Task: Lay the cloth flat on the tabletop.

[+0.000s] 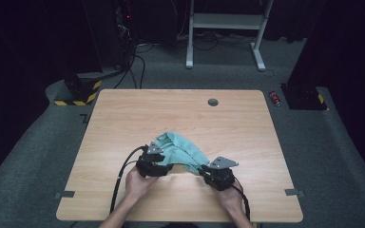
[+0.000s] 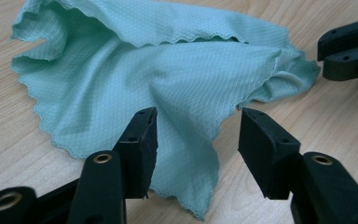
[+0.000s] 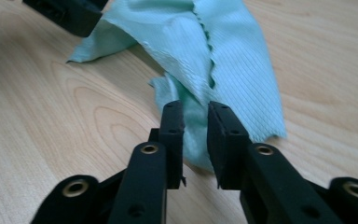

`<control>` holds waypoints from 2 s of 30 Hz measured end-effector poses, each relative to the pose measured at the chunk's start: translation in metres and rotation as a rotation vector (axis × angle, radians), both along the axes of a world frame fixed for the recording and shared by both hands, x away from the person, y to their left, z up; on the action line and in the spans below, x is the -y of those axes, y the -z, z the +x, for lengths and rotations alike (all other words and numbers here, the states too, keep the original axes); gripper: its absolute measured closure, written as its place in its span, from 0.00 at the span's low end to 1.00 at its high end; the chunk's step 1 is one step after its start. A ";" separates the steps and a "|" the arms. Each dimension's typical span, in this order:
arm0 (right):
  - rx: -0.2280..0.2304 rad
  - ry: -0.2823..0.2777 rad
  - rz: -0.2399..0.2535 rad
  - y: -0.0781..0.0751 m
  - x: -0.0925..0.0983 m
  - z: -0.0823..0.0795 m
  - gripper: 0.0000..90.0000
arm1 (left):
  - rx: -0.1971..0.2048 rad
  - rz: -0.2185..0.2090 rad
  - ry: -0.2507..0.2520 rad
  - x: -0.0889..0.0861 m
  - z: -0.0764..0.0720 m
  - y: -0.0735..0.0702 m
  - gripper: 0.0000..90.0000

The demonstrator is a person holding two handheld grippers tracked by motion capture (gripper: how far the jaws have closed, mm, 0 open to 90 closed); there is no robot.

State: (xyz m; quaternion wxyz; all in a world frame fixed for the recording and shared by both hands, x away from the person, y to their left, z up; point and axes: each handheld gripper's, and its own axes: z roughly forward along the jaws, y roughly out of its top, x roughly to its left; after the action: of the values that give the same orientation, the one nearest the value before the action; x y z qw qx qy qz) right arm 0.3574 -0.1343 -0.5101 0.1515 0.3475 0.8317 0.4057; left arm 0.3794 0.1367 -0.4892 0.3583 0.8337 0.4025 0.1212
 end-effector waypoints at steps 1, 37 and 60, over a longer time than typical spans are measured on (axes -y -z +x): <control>-0.012 0.012 -0.007 0.001 0.001 -0.001 0.78 | 0.008 0.009 -0.005 0.002 0.000 0.001 0.57; -0.035 -0.158 0.058 -0.015 -0.018 -0.002 0.85 | 0.017 -0.004 0.007 -0.035 -0.029 0.010 0.73; -0.064 0.017 -0.131 0.005 -0.016 0.041 0.97 | 0.102 -0.087 -0.177 -0.040 -0.016 0.016 0.53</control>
State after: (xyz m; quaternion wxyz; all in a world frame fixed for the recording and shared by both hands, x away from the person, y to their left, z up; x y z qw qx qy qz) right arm 0.3983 -0.1187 -0.5149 0.1507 0.3570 0.8578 0.3378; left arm 0.3636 0.1766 -0.5052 0.4021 0.7712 0.4607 0.1771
